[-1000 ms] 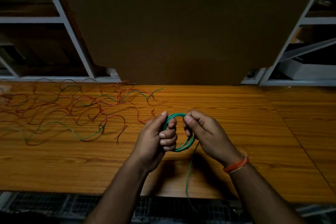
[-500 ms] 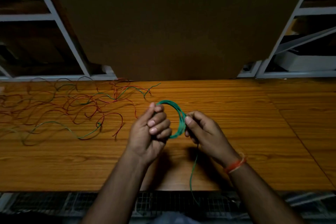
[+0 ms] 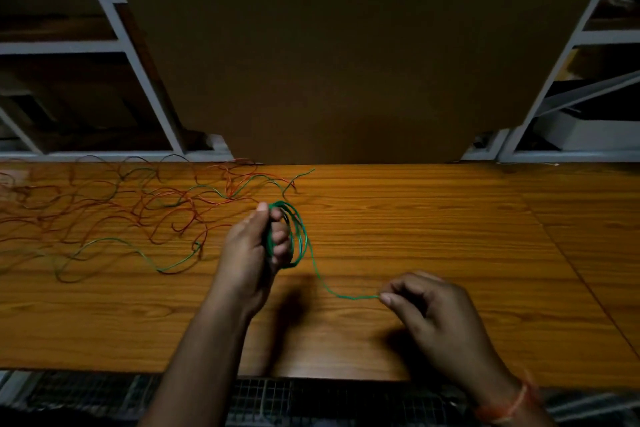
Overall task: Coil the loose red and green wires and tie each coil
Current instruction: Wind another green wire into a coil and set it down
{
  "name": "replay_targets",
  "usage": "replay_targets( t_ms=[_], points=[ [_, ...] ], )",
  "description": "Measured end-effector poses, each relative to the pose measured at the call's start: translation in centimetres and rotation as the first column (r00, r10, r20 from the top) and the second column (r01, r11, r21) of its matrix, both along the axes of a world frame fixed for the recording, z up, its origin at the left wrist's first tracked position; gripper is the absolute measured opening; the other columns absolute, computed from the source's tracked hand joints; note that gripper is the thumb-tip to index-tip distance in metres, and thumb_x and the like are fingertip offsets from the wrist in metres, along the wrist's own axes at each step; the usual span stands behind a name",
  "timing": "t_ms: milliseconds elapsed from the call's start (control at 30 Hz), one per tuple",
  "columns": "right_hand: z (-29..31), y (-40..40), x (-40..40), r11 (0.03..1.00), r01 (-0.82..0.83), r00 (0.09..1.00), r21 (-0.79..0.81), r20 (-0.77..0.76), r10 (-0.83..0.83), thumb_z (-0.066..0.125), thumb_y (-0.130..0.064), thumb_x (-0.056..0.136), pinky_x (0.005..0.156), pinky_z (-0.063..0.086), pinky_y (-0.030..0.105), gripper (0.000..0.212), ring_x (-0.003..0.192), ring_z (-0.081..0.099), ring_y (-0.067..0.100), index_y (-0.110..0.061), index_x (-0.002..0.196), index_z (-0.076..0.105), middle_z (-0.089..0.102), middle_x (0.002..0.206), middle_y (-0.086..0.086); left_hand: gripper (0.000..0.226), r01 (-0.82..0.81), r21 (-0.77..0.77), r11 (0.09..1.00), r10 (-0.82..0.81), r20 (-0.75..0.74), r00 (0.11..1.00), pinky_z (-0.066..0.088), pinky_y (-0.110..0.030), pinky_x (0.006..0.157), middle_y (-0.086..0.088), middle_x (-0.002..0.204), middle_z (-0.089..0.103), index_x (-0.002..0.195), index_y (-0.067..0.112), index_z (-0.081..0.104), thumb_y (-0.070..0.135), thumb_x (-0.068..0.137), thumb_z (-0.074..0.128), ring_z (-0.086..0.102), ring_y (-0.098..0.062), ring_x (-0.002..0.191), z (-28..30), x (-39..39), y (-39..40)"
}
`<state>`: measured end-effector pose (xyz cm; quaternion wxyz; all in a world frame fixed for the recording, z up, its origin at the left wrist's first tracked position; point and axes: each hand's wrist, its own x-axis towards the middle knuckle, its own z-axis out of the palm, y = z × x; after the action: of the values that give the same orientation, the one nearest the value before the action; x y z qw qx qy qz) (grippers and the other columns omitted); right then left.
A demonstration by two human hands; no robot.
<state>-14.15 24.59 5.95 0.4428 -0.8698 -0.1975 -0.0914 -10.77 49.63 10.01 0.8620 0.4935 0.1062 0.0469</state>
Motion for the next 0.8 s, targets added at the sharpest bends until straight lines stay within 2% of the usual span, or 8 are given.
replay_targets(
  t_ms=[100, 167, 300, 433, 533, 633, 733, 800],
  points=[
    [2.8, 1.6, 0.4, 0.994, -0.113, 0.988, 0.013, 0.11, 0.11, 0.07, -0.026, 0.092, 0.067, 0.044, 0.018, 0.008, 0.078, 0.062, 0.004, -0.026, 0.084, 0.072, 0.064, 0.078, -0.014, 0.031, 0.104, 0.256, 0.961, -0.117, 0.039, 0.992, 0.038, -0.023, 0.049, -0.003, 0.062, 0.055, 0.09, 0.011, 0.051, 0.032, 0.109, 0.038, 0.05, -0.014, 0.05, -0.4, -0.7, -1.8],
    [4.3, 2.5, 0.9, 0.987, -0.158, 0.973, 0.012, 0.174, 0.154, 0.072, -0.02, 0.093, 0.066, 0.04, 0.014, 0.007, 0.078, 0.06, 0.002, -0.023, 0.087, 0.072, 0.061, 0.079, -0.016, 0.032, 0.184, 0.363, 0.913, -0.208, 0.027, 0.978, 0.043, -0.024, 0.052, -0.009, 0.067, 0.063, 0.094, 0.009, 0.053, 0.032, 0.109, 0.036, 0.057, -0.018, 0.055, -0.5, -1.1, -2.6],
    [6.3, 3.9, 2.3, 0.982, -0.183, 0.963, 0.043, 0.211, 0.17, 0.073, -0.013, 0.092, 0.071, 0.045, 0.014, 0.005, 0.083, 0.062, 0.003, -0.018, 0.093, 0.075, 0.065, 0.085, -0.013, 0.033, 0.272, 0.421, 0.865, -0.32, 0.045, 0.946, 0.029, -0.026, 0.047, -0.005, 0.059, 0.048, 0.086, 0.008, 0.05, 0.026, 0.11, 0.036, 0.04, -0.015, 0.047, -0.5, -1.9, -3.9],
    [7.5, 4.1, 3.6, 0.953, -0.256, 0.967, 0.163, 0.062, 0.249, 0.075, -0.006, 0.089, 0.077, 0.057, 0.029, 0.016, 0.09, 0.07, 0.01, -0.019, 0.097, 0.076, 0.072, 0.091, -0.01, 0.029, 0.31, 0.351, 0.884, -0.343, 0.034, 0.939, 0.019, -0.018, 0.043, 0.002, 0.056, 0.032, 0.086, 0.009, 0.052, 0.03, 0.105, 0.048, 0.021, -0.008, 0.048, -0.2, -2.1, -3.7],
    [7.6, 3.9, 4.5, 0.912, -0.264, 0.956, 0.314, -0.043, 0.291, 0.072, 0.0, 0.089, 0.084, 0.06, 0.036, 0.023, 0.095, 0.072, 0.015, -0.018, 0.105, 0.074, 0.074, 0.097, -0.003, 0.044, 0.315, 0.316, 0.895, -0.339, 0.024, 0.94, 0.012, -0.024, 0.047, 0.002, 0.057, 0.026, 0.086, 0.007, 0.057, 0.044, 0.105, 0.044, 0.014, -0.012, 0.052, -0.1, -2.1, -3.3],
    [6.2, 3.9, 5.7, 0.938, -0.198, 0.976, 0.285, -0.035, 0.217, 0.072, -0.015, 0.091, 0.081, 0.059, 0.046, 0.021, 0.091, 0.069, 0.016, -0.023, 0.11, 0.075, 0.072, 0.102, -0.005, 0.041, 0.364, 0.289, 0.885, -0.39, 0.037, 0.92, 0.009, -0.027, 0.048, 0.0, 0.06, 0.02, 0.086, 0.009, 0.058, 0.044, 0.104, 0.047, 0.012, -0.013, 0.051, 0.0, -2.2, -3.0],
    [4.7, 3.8, 6.1, 0.961, -0.2, 0.976, 0.189, -0.049, 0.213, 0.062, -0.033, 0.097, 0.076, 0.054, 0.041, 0.018, 0.088, 0.065, 0.013, -0.025, 0.106, 0.075, 0.068, 0.096, -0.008, 0.032, 0.43, 0.199, 0.881, -0.446, 0.047, 0.894, 0.008, -0.025, 0.046, 0.003, 0.058, 0.019, 0.081, 0.013, 0.057, 0.038, 0.099, 0.049, 0.01, -0.01, 0.049, 0.4, -2.2, -2.7],
    [4.0, 4.1, 5.7, 0.946, -0.208, 0.968, 0.249, -0.085, 0.236, 0.053, -0.036, 0.101, 0.07, 0.049, 0.036, 0.027, 0.079, 0.061, 0.009, -0.019, 0.09, 0.071, 0.064, 0.081, -0.006, 0.032, 0.464, 0.042, 0.885, -0.465, 0.053, 0.883, 0.008, -0.023, 0.044, 0.006, 0.055, 0.02, 0.08, 0.013, 0.056, 0.036, 0.101, 0.048, 0.009, -0.009, 0.047, 0.6, -2.2, -2.8]
  ],
)
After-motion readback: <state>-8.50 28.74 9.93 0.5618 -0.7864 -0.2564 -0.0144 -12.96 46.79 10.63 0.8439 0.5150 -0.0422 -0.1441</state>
